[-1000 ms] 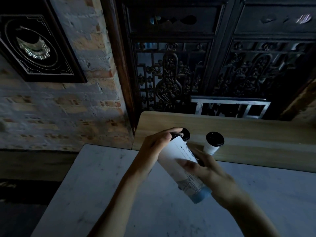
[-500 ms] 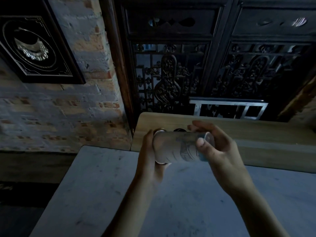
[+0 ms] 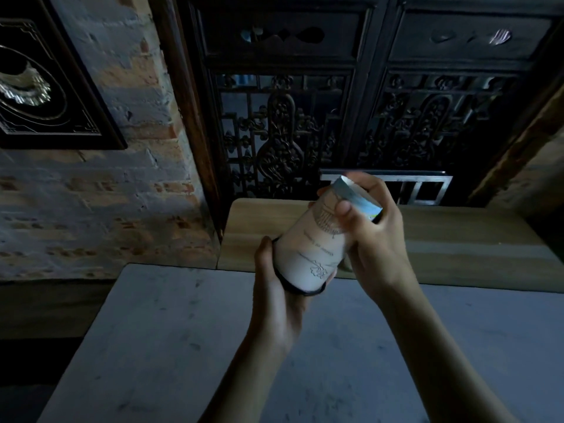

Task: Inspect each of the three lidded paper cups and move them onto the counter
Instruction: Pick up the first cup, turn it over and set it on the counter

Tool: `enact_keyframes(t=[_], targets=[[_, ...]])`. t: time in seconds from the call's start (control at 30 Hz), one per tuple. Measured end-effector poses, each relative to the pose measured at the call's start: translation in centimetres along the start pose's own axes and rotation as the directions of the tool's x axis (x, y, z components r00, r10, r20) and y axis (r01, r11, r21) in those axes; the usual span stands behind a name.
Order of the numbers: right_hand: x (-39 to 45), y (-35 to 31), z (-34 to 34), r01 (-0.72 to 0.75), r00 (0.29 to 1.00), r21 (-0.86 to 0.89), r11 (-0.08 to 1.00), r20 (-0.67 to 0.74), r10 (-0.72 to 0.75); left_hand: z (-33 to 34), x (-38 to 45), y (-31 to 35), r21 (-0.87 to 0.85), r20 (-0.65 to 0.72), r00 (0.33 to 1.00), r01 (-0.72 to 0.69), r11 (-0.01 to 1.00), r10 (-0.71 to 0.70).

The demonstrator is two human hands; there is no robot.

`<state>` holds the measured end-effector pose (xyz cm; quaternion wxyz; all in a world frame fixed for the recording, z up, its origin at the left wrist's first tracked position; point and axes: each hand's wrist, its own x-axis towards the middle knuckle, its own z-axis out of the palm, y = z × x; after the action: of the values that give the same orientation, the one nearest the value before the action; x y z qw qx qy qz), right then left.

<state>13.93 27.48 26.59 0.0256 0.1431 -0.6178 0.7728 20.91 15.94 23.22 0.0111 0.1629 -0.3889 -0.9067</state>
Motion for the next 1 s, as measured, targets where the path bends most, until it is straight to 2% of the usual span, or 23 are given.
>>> enact_keyframes(t=[0.03,0.13,0.23,0.3,0.37,0.47,0.6,0.7,0.8,0.9,1.0], targets=[[0.1,0.3,0.0,-0.007,1.000,0.014,1.000,-0.031,0.007,0.1,0.1,-0.1,0.038,-0.021,0.999,-0.029,0.999,0.030],[0.1,0.1,0.6,-0.029,0.997,0.037,0.999,-0.072,0.032,0.2,0.1,-0.9,0.011,-0.071,0.996,-0.054,0.998,0.055],[-0.1,-0.2,0.3,-0.057,0.998,0.075,0.996,0.044,0.054,0.5,-0.1,-0.5,-0.105,-0.041,0.997,0.066,0.992,-0.071],[0.0,-0.1,-0.3,-0.076,0.988,0.072,0.995,0.142,0.065,0.5,0.0,-0.4,-0.168,0.042,0.984,0.180,0.969,-0.176],[0.2,-0.5,-0.5,-0.085,0.984,0.033,0.996,0.161,0.078,0.4,0.0,-0.4,-0.163,0.089,0.976,0.210,0.964,-0.198],[0.3,-0.5,-0.1,-0.063,0.992,-0.010,0.998,0.112,0.064,0.6,0.3,-0.6,-0.106,0.058,0.989,0.142,0.984,-0.137],[0.1,-0.3,0.4,-0.009,1.000,-0.060,0.998,-0.003,0.009,1.0,0.0,-1.2,-0.006,-0.009,0.996,-0.088,0.996,0.088],[-0.2,-0.5,0.7,-0.009,1.000,-0.134,0.991,-0.018,0.006,0.7,0.1,-1.2,0.003,-0.035,0.997,-0.067,0.998,0.067],[0.0,-0.6,0.0,-0.059,0.989,-0.089,0.994,0.129,0.070,0.6,0.0,-0.6,-0.060,0.019,0.997,0.078,0.995,-0.077],[0.4,-1.0,-0.9,-0.124,0.938,-0.031,0.992,0.322,0.127,0.2,0.1,-0.2,-0.118,0.144,0.971,0.210,0.970,-0.193],[0.6,-1.2,-1.1,-0.143,0.924,0.000,0.990,0.359,0.133,-0.1,0.1,-0.2,-0.113,0.181,0.962,0.228,0.967,-0.205]])
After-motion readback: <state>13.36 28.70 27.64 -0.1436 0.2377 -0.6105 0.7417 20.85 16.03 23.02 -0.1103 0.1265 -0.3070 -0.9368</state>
